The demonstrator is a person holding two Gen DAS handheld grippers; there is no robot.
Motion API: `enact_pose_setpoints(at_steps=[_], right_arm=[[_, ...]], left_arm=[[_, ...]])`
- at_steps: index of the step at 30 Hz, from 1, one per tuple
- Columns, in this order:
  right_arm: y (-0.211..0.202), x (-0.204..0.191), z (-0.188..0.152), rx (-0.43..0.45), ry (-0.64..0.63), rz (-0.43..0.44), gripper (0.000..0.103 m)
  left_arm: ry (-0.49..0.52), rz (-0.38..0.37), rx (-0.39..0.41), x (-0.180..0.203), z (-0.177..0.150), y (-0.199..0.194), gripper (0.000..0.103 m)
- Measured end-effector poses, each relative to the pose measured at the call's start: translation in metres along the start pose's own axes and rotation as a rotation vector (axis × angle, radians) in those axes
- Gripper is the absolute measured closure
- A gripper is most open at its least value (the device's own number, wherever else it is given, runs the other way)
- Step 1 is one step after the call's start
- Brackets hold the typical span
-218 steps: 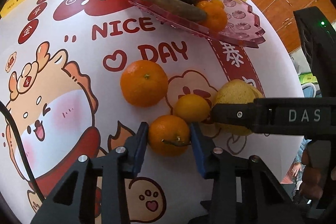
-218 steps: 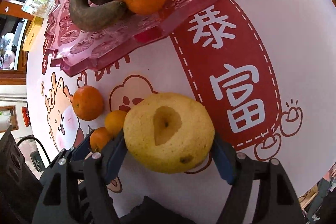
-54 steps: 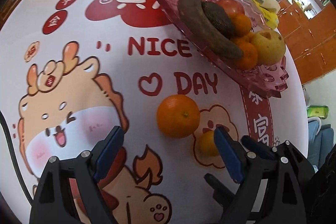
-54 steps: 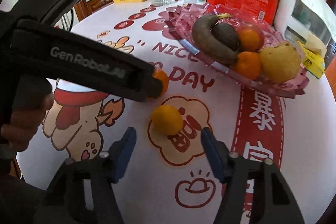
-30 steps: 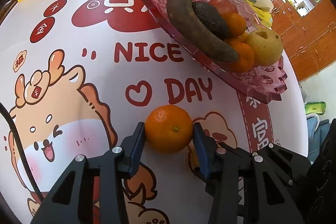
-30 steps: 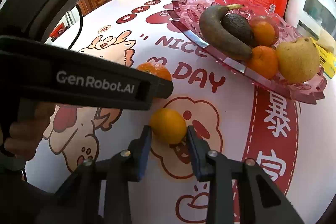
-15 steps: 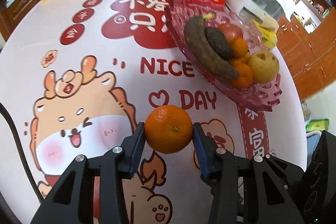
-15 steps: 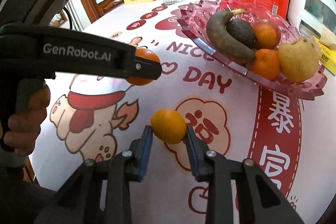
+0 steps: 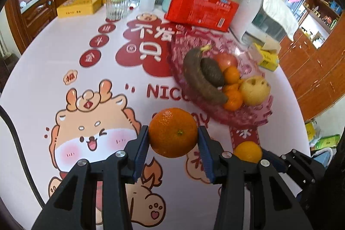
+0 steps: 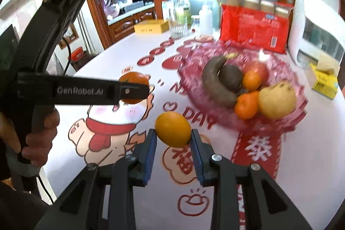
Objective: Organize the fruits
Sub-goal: 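Grasp a mandarin with the left tool while the right tool grasps the small mandarin, then carry both mandarins into the pink bowl and open both tools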
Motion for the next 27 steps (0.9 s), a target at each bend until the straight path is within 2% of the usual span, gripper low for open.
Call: enact_pose_setpoints(at_steps=[9,15,19,27], right_arm=[[-0.023,0.028,0.032,0.090,-0.012,-0.033,0.071],[-0.025,0.055,0.043,0.108,0.017,-0.076,0.071],[-0.013,0.075,0.038,0.054,0.071,-0.101,0.071],[0.011,0.098,0.023,-0.027,0.128,-0.094,0.071]], left_arm=[[0.003,-0.002,0.094,0.023,0.028,-0.006,0.060],[0.009,-0.015,0.123,0.036,0.044,0.005,0.060],[0.010,-0.014,0.097,0.043,0.046,0.023,0.060],[0.015,-0.032,0.003,0.059,0.037,0.060,0.060]])
Point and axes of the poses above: each gripper's, at about its wrist camera, not at the fingertips, and y roughly the way its jaws point, x to its right, z to its top, the point moved 2 cm from there along y, roughly the way its jaws point, and after that the axes turned 11 degrees about x, right-handed, at the moved point
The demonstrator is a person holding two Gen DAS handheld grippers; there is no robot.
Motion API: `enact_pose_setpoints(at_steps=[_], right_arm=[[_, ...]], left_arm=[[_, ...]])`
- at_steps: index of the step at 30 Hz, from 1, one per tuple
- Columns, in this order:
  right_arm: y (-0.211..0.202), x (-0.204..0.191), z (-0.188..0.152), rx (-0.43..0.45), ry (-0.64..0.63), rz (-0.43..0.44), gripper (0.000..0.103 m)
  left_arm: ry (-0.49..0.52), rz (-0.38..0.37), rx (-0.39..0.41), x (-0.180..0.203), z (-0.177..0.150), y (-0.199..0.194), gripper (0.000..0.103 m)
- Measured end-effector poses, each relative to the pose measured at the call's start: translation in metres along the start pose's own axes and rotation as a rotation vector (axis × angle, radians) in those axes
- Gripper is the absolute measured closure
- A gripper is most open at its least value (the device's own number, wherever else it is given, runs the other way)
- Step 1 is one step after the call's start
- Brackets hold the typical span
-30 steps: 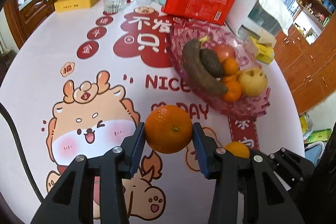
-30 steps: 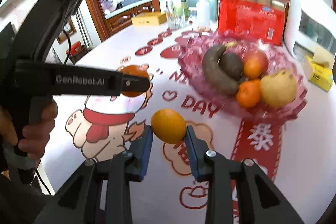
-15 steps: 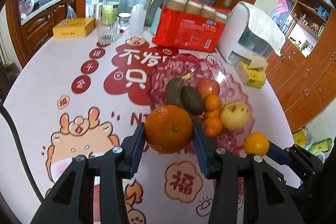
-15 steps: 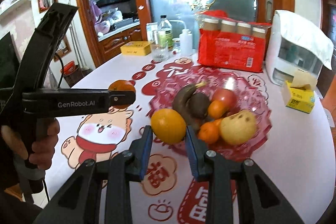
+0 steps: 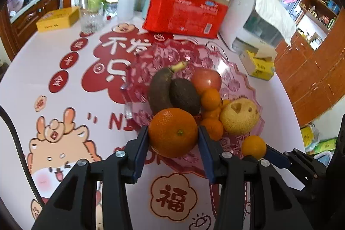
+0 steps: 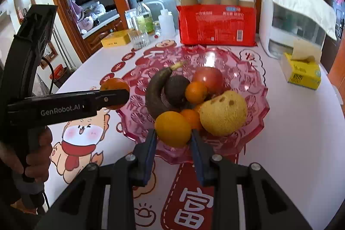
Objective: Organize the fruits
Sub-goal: 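Carry both mandarins into the pink bowl and open both tools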
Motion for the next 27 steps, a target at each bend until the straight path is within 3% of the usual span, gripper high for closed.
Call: enact_pose_setpoints(at_steps=[6,8,10,13,19,27], right_arm=[[0.009,0.011,-0.003,-0.030,0.042,-0.012,0.070],[0.010,0.014,-0.003,-0.036,0.060,-0.017,0.070],[0.010,0.017,-0.004,-0.046,0.087,-0.024,0.066],[0.007,0.020,-0.004,-0.041,0.119,-0.031,0.053],[-0.003,0.017,-0.007,-0.041,0.158,-0.059,0.041],[-0.021,0.004,-0.036,-0.093,0.183,-0.115,0.038]], left_arm=[[0.017,-0.010,-0.035,0.010,-0.003,0.015,0.059],[0.015,-0.011,-0.038,0.010,-0.003,0.015,0.051],[0.016,-0.013,-0.025,0.010,-0.001,0.012,0.032],[0.019,-0.018,-0.008,0.009,0.001,0.002,0.025],[0.005,-0.020,-0.026,0.001,-0.010,-0.013,0.021],[0.023,0.004,-0.102,-0.009,-0.047,-0.031,0.019]])
Point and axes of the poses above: each gripper's, at about its wrist camera, not at the fingertips, and y roughly the way its jaws point, x to its right, z to its top, the point moved 2 cm from there along y, roughly the way its jaws point, and after that the axes turned 11 degrees about x, right-handed, at the moved point
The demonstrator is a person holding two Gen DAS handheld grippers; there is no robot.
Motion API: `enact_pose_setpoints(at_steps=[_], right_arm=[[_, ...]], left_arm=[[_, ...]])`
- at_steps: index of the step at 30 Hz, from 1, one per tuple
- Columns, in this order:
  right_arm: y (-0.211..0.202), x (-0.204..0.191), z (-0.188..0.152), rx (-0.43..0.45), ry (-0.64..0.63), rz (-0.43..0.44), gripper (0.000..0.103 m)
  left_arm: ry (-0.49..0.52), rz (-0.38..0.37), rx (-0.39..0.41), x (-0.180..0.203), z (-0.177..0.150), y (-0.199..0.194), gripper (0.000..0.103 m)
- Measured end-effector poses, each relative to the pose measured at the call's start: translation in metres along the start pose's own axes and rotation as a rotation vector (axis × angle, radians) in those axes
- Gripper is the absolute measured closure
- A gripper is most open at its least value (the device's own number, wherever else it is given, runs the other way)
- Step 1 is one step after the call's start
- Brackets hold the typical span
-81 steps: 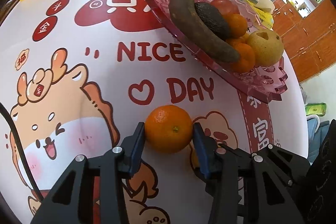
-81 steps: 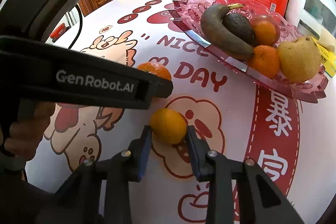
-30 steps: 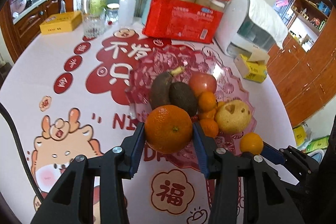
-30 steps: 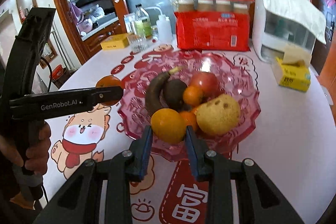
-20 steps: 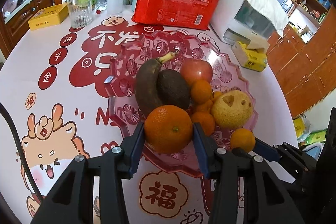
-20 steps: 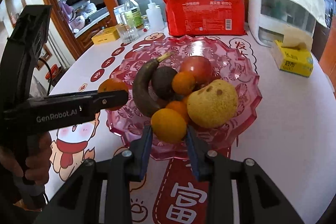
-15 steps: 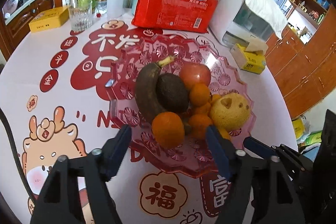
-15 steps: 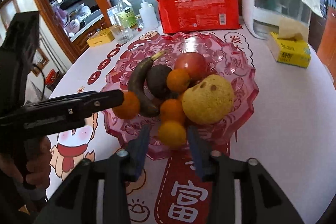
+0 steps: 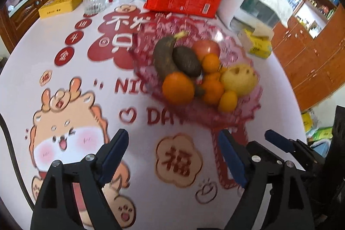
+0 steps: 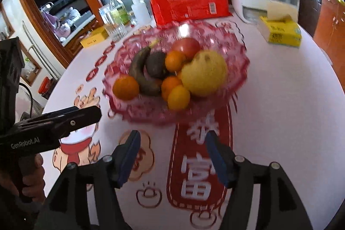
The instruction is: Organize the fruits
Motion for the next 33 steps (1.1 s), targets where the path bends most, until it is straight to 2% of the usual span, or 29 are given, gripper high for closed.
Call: enact_pose_setpoints(at_steps=[5,7,9,14,17,21,25,30,33], right_arm=[[-0.015,-0.003,-0.031,-0.036,0.059,-0.046,0.037],[-0.025,-0.005,-0.041,-0.031,0.085,-0.069,0.021],[-0.034,-0.008,-0.047,-0.025,0.101,-0.074,0.014],[-0.064,-0.018,-0.056,-0.034,0.073,-0.078,0.013],[-0.083,-0.023,-0.055,-0.053,0.013,-0.078,0.009],[-0.105,-0.028,-0.047,-0.081,-0.018,-0.013,0.005],[-0.126,-0.032,-0.039,-0.076,-0.024,-0.003,0.003],[-0.145,-0.037,-0.036,-0.133,-0.002,0.033,0.003],[-0.160,-0.041,-0.041,-0.107,-0.015,0.045,0.003]], left_arm=[[0.048,0.016,-0.040,-0.001,-0.023,-0.014,0.019],[0.075,0.034,-0.044,-0.001,-0.030,-0.023,0.019],[0.094,0.052,-0.039,-0.001,-0.035,-0.035,0.019],[0.121,0.064,0.017,0.004,-0.040,-0.074,0.017],[0.134,0.088,0.048,0.009,-0.039,-0.094,0.016],[0.096,0.126,0.048,0.013,-0.039,-0.117,0.015],[0.018,0.142,0.060,0.015,-0.043,-0.146,0.015],[-0.001,0.156,0.106,0.028,-0.058,-0.178,0.014],[0.001,0.165,0.117,0.037,-0.068,-0.190,0.014]])
Point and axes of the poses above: each gripper's, at about its wrist camera, not at the fingertips, and y roughly the way its jaws point, x to its right, z to its top, the point moved 2 cm from there along y, roughly the way its jaws point, and after that the axes turned 11 degrees about x, right-handed, at the moved point
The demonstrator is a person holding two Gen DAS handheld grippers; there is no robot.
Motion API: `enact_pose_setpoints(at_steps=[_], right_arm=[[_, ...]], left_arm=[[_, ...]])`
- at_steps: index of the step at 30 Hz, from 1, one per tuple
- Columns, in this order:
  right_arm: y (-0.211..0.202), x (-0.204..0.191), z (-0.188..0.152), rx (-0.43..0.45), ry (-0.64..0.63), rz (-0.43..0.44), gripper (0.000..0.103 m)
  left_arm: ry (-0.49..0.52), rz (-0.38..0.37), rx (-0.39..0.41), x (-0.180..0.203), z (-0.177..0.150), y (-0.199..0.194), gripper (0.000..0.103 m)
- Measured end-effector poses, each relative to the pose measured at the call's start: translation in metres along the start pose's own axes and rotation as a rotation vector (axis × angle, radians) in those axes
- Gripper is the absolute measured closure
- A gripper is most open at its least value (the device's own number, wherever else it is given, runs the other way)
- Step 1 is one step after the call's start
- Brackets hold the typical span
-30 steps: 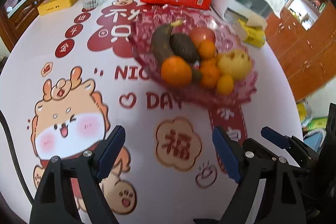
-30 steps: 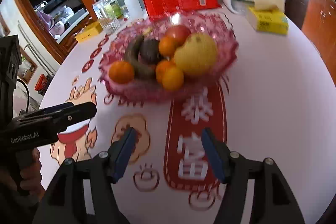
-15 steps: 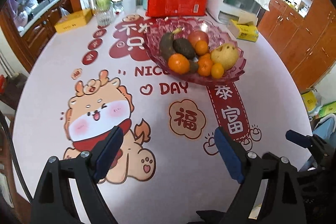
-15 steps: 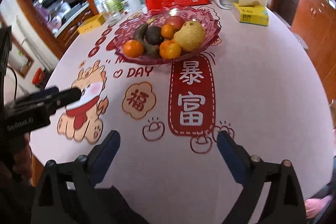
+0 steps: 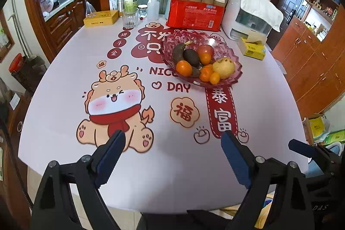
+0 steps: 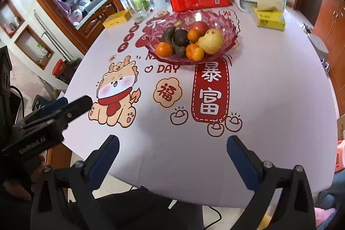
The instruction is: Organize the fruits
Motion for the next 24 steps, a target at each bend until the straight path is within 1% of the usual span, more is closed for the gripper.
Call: enact_pose_setpoints(at_steps=[3,5,8,10,15,19,24], right_arm=[[-0.015,0.002,-0.016,0.019,0.022,-0.022,0.003],[-0.021,0.004,-0.025,0.020,0.032,-0.028,0.003],[-0.032,0.009,-0.035,0.040,0.048,-0.047,0.003],[-0.039,0.013,-0.039,0.057,0.060,-0.054,0.002],[-0.053,0.016,-0.046,0.101,0.053,-0.055,0.002],[-0.060,0.013,-0.048,0.125,0.044,-0.041,0.000],[-0.066,0.010,-0.047,0.152,0.027,-0.036,0.000]], left_arm=[[-0.003,0.022,0.015,0.007,-0.011,-0.013,0.014],[-0.004,0.047,0.039,0.010,-0.018,-0.022,0.014],[-0.017,0.063,0.074,0.015,-0.027,-0.035,0.013],[-0.010,0.067,0.088,0.016,-0.032,-0.041,0.005],[-0.004,0.053,0.118,0.024,-0.038,-0.051,0.001],[0.020,0.065,0.151,0.030,-0.039,-0.063,0.001],[0.028,0.085,0.168,0.031,-0.039,-0.070,0.001]])
Point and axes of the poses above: each gripper's, at about its wrist camera, not at the fingertips, and y roughly the way its jaws point, x to its right, z to its top, the point moved 2 cm from there along y, roughly the way its jaws point, and after that the axes turned 11 degrees about x, right-handed, at the moved point
